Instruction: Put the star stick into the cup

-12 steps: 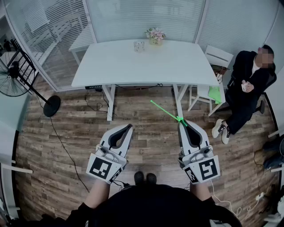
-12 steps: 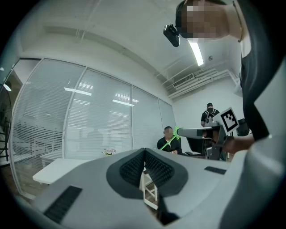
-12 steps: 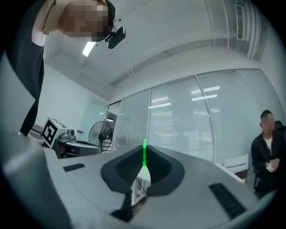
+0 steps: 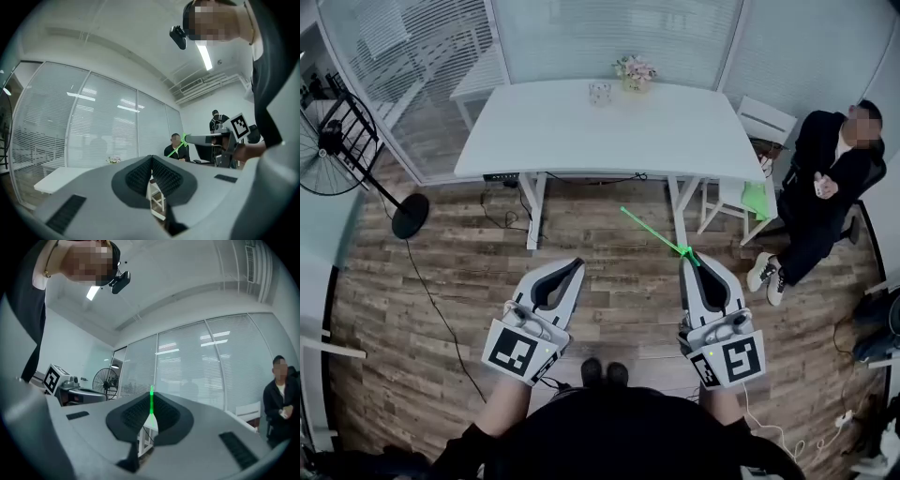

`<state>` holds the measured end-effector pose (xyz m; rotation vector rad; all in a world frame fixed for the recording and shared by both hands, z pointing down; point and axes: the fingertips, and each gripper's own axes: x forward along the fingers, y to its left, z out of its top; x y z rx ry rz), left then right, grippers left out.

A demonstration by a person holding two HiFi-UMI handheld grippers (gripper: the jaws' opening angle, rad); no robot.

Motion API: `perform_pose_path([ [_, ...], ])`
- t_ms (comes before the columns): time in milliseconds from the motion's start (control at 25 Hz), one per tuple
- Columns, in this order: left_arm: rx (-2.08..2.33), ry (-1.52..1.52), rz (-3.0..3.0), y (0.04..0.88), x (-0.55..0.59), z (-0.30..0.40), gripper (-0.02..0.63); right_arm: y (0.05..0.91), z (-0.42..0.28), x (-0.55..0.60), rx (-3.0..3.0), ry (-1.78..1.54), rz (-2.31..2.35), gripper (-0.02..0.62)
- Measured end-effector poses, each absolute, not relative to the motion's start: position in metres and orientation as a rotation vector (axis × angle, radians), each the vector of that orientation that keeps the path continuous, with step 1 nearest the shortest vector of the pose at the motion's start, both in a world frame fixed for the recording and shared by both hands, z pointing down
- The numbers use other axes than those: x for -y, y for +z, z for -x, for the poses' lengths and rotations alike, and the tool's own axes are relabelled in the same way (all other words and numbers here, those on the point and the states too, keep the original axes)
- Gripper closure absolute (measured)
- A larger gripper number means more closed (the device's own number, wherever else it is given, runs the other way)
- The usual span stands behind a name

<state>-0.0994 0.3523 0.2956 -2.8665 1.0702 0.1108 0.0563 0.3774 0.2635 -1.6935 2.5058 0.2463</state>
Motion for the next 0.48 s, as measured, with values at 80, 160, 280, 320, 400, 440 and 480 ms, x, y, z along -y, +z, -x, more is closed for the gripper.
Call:
perform_pose_path([
  [80, -1.071, 0.108, 2.868, 0.296, -0.353, 0.102, 0.592, 0.262, -0.053, -0.379, -2.509, 0.245, 1.689, 0.575],
  [160, -1.077, 0.079, 2.873, 0.300, -0.354, 0.106, 0.592, 0.260, -0.050, -0.381, -2.506, 0.252, 1.676, 0.574],
  [280, -1.067, 0.098, 2.871, 0.298, -0.354, 0.108, 0.592, 0.260, -0.046, -0.383, -2.504, 0.277, 1.674, 0.574],
  [320, -1.061, 0.114, 2.869, 0.296, -0.353, 0.109, 0.592, 0.262, -0.045, -0.382, -2.504, 0.280, 1.680, 0.574],
  [400, -1.057, 0.123, 2.870, 0.295, -0.351, 0.115, 0.592, 0.264, -0.040, -0.380, -2.495, 0.272, 1.689, 0.574],
  [440, -1.057, 0.121, 2.871, 0.295, -0.349, 0.119, 0.592, 0.264, -0.037, -0.379, -2.488, 0.266, 1.692, 0.574],
  [480, -1.058, 0.119, 2.873, 0.295, -0.347, 0.122, 0.592, 0.264, -0.035, -0.378, -2.482, 0.260, 1.694, 0.574],
])
